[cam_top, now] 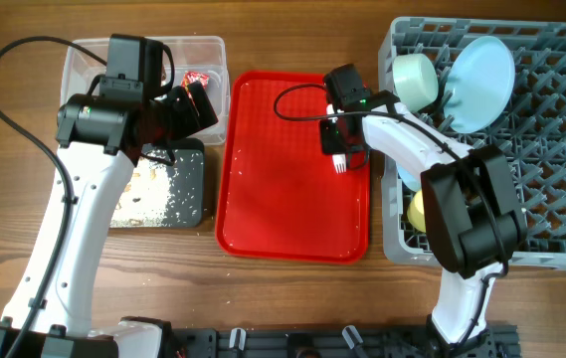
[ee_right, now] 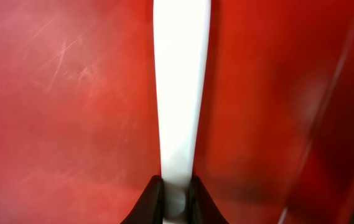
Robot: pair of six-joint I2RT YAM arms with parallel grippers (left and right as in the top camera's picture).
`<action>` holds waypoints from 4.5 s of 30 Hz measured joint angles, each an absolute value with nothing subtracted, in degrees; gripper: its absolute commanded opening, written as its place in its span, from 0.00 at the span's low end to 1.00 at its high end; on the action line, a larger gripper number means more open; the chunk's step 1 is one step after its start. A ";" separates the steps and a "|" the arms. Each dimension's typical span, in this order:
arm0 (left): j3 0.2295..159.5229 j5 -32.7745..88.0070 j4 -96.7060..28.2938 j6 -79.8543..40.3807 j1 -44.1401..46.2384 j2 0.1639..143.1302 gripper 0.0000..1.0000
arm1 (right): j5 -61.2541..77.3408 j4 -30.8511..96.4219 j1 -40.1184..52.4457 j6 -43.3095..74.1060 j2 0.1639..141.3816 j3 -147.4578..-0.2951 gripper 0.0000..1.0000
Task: Sort waste into correct bins and load items into the dishwasher rack
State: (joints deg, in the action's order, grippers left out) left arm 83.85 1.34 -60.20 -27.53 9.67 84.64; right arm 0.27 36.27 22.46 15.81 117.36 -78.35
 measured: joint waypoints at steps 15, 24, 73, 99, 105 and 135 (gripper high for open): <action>83.85 1.34 -60.20 -27.53 9.67 84.64 1.00 | 5.17 46.83 21.78 18.90 98.50 -78.13 0.04; 83.85 1.34 -60.23 -27.53 9.67 84.64 1.00 | -3.25 63.66 6.52 34.00 75.35 -78.22 0.04; 83.85 1.34 -60.20 -27.53 9.67 84.64 1.00 | 18.70 74.08 -18.48 11.53 50.43 -76.09 1.00; 83.85 1.34 -60.20 -27.53 9.67 84.64 1.00 | 23.31 57.65 -14.81 3.53 40.69 -68.31 1.00; 83.85 1.34 -60.20 -27.53 9.67 84.64 1.00 | 20.47 36.86 -5.85 5.76 30.52 -51.55 1.00; 83.85 1.34 -60.20 -27.53 9.67 84.64 1.00 | 2.44 0.27 7.79 14.37 1.10 -0.67 1.00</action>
State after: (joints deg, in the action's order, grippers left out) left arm 83.85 1.34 -60.20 -27.53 9.67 84.64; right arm 2.44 0.27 7.79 14.37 1.10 -0.67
